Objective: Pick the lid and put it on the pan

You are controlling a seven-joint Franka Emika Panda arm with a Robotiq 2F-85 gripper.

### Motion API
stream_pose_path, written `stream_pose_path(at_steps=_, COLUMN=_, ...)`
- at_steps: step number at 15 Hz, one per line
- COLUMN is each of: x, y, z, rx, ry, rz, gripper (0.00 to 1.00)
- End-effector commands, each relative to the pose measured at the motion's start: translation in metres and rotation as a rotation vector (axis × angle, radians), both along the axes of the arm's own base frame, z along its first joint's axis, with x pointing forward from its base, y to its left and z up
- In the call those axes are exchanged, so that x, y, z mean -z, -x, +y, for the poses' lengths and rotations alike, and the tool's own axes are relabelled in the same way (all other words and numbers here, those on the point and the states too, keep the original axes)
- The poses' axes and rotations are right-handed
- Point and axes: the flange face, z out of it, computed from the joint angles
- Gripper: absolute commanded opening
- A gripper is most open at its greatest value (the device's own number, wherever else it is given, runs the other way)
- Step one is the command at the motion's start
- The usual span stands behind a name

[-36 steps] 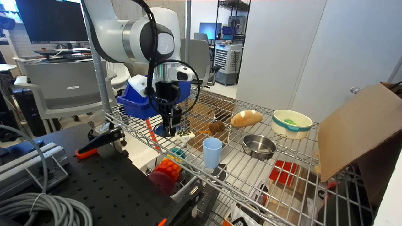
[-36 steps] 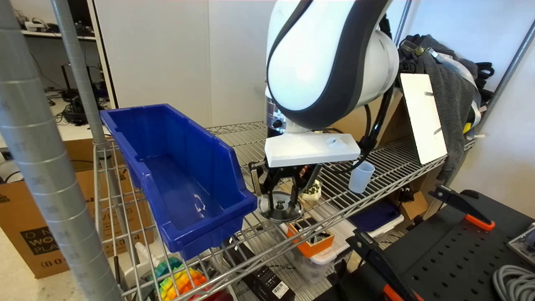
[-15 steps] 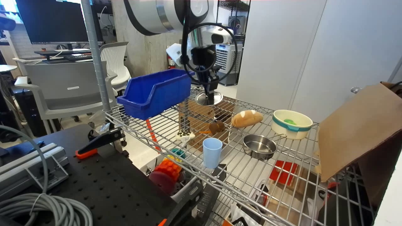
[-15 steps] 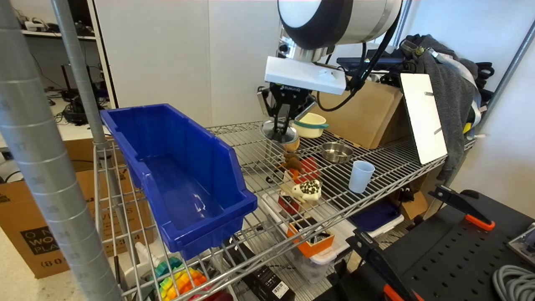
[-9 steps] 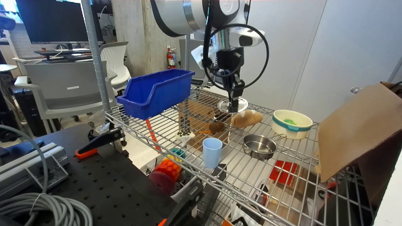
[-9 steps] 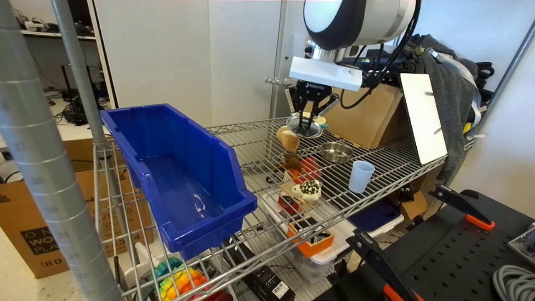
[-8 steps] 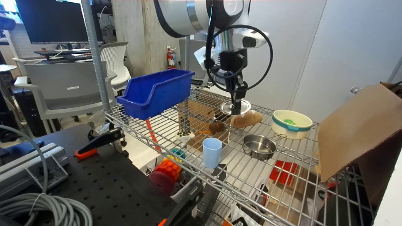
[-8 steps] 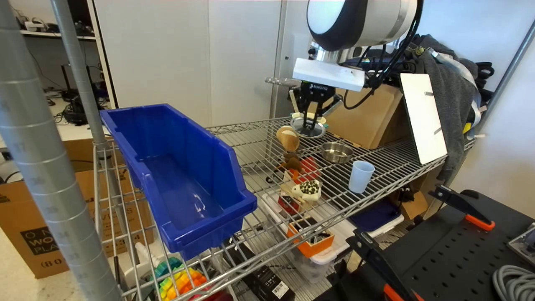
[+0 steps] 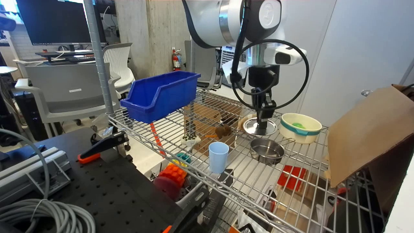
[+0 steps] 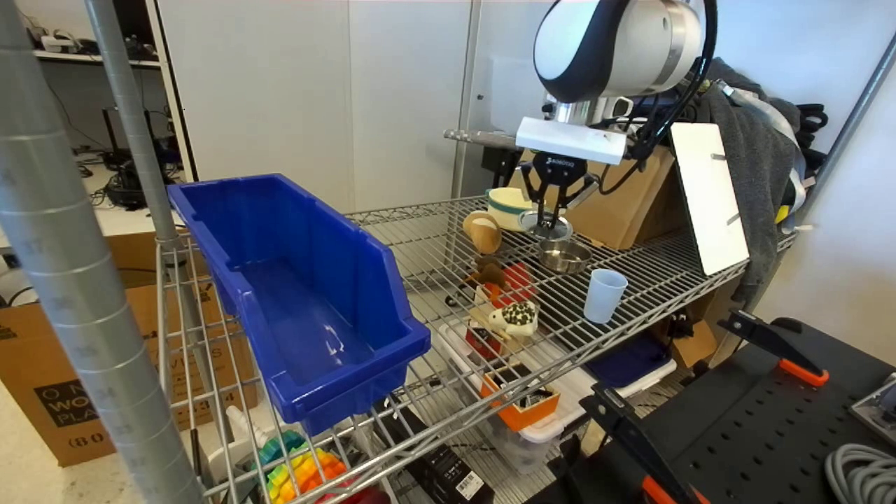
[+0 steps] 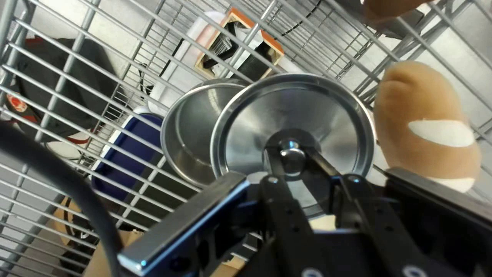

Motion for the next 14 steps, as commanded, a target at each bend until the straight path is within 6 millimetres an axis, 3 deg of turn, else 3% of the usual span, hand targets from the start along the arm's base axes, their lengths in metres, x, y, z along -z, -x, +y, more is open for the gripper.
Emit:
stream_pose_path(at_steps=1, x=0.01, y=-0.01, z=-0.015, rx=0.057, ry=-0.032, rz=0.026, gripper=0.05)
stream_pose_path(at_steps=14, x=0.043, y=-0.007, z=-0.039, rx=0.132, ry=-0.018, rz=0.105, gripper=0.05)
